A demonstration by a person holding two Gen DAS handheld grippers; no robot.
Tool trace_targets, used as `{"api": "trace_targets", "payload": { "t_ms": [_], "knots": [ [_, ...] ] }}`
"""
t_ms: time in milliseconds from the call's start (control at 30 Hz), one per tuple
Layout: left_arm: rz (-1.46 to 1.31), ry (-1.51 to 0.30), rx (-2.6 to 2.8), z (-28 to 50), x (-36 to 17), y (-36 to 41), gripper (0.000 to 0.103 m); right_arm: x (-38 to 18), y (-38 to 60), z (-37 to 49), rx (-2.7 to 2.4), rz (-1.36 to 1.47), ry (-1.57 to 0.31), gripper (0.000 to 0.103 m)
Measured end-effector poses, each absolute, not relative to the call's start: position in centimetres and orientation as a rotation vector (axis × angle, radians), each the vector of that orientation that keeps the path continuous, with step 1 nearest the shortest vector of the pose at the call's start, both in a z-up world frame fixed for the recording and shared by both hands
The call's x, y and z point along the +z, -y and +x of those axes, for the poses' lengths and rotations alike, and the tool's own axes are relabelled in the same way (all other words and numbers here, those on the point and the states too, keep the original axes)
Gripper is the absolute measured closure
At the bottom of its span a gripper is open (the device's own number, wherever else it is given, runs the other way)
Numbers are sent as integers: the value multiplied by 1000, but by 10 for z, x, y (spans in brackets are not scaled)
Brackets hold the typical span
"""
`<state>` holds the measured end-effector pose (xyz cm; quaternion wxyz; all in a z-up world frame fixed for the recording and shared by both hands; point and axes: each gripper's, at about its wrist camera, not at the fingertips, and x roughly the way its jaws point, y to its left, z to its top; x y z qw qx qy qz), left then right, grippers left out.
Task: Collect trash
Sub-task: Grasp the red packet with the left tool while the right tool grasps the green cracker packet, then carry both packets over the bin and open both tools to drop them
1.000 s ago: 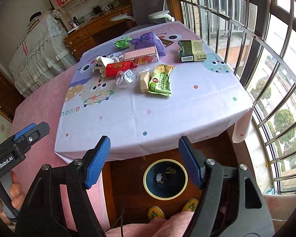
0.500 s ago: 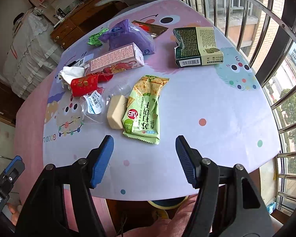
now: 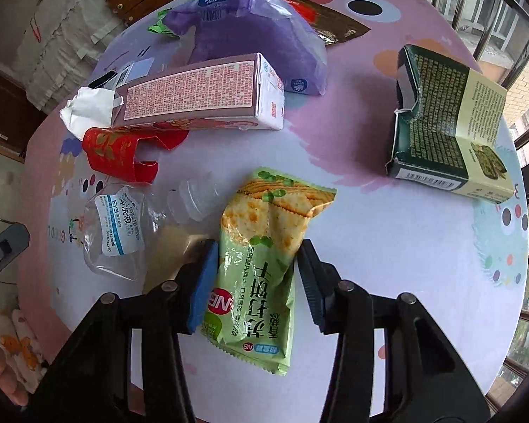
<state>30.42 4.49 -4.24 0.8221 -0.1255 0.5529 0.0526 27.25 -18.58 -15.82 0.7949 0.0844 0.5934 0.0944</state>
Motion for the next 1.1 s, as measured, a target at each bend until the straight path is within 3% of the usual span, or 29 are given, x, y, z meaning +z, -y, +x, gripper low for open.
{"api": "trace_targets", "payload": {
  "t_ms": [100, 167, 800, 867, 1100],
  "knots": [
    [-311, -1187, 133, 324, -47, -42, 43, -157, 182, 278, 245, 107, -1263, 85],
    [-343, -1190, 147, 338, -48, -42, 43, -158, 184, 284, 269, 103, -1273, 91],
    [-628, -1275, 271, 420, -114, -56, 44, -143, 215, 319, 365, 126, -1265, 93],
    [-627, -1283, 259, 422, -118, -55, 64, -145, 213, 318, 369, 123, -1271, 93],
    [-628, -1261, 191, 419, -117, -48, 84, -145, 209, 311, 366, 138, -1266, 94]
  ]
}}
